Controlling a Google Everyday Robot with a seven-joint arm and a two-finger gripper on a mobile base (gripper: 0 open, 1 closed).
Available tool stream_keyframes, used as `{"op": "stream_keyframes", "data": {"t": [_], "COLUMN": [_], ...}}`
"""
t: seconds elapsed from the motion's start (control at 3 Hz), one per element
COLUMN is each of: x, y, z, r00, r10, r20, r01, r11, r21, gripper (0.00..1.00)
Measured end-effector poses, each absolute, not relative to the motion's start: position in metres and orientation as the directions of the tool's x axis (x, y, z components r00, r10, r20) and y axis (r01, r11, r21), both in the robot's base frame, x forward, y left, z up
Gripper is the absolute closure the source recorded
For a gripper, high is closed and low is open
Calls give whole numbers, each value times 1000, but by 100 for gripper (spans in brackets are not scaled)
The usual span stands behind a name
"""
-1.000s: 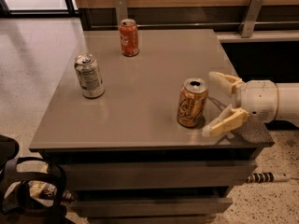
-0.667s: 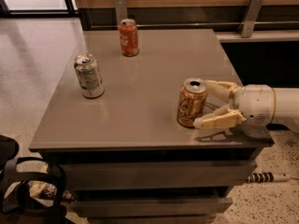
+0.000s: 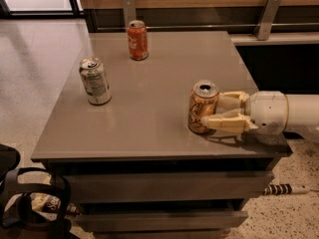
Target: Knock orange can over
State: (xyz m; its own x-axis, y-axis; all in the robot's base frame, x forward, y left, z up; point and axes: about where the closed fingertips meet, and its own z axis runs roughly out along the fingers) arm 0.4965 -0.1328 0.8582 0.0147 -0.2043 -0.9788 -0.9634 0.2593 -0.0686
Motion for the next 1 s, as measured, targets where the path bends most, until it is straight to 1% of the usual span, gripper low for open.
{"op": "stream_keyframes", "data": {"t": [0.33, 0.67, 1.0], "x": [496, 496, 499], "y": [-131, -131, -135], "z": [859, 859, 865], "r00": [16, 16, 3], "r10": [-204, -204, -255], "r20": [-979, -979, -967], "r01": [-964, -964, -964], "r11": [256, 256, 257], "r21": [-69, -69, -71], "gripper": [100, 100, 100]}}
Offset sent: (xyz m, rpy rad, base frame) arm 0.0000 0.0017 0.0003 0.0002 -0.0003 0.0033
